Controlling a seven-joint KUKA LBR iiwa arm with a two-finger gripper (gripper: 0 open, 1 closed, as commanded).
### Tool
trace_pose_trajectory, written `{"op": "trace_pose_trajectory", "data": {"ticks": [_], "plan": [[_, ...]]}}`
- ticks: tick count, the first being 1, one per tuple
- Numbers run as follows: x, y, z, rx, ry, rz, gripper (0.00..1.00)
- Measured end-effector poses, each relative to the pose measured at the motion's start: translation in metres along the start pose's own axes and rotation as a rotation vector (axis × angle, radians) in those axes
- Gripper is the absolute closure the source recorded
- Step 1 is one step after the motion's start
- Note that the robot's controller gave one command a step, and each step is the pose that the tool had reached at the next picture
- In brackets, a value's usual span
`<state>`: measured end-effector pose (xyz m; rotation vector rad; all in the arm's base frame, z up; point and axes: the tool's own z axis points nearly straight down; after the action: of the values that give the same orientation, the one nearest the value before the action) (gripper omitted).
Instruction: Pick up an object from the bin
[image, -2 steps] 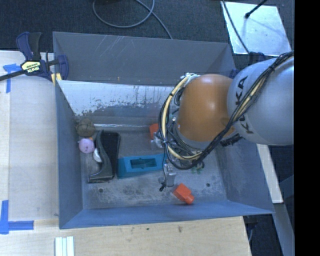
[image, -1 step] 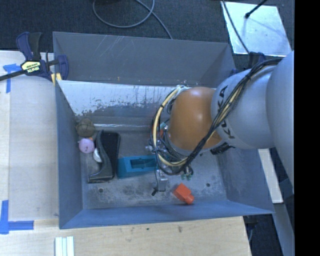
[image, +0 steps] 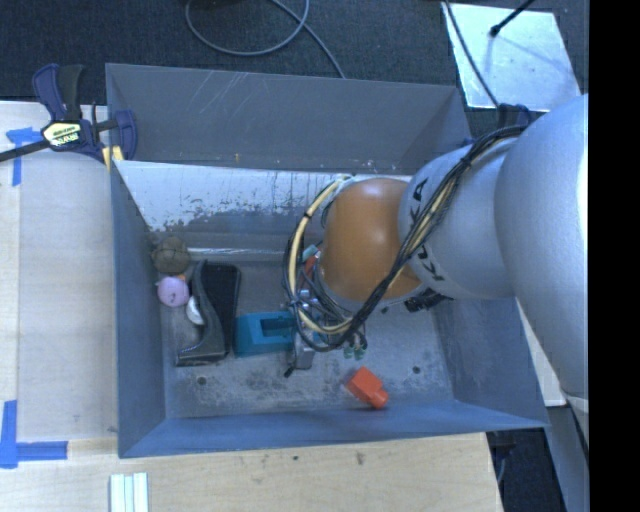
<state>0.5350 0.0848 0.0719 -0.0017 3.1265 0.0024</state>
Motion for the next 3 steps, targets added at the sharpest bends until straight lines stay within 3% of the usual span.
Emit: {"op": "trace_pose_trajectory", "data": {"ticks": [1, 2, 3], "plan": [[0.000, 0.000, 0.000, 0.000, 0.000, 0.000, 1.00], [-0.004, 0.014, -0.018, 0.006, 0.011, -0.032, 1.00], [-0.005, -0.001, -0.070, 0.001, 0.012, -0.095, 1.00]]}}
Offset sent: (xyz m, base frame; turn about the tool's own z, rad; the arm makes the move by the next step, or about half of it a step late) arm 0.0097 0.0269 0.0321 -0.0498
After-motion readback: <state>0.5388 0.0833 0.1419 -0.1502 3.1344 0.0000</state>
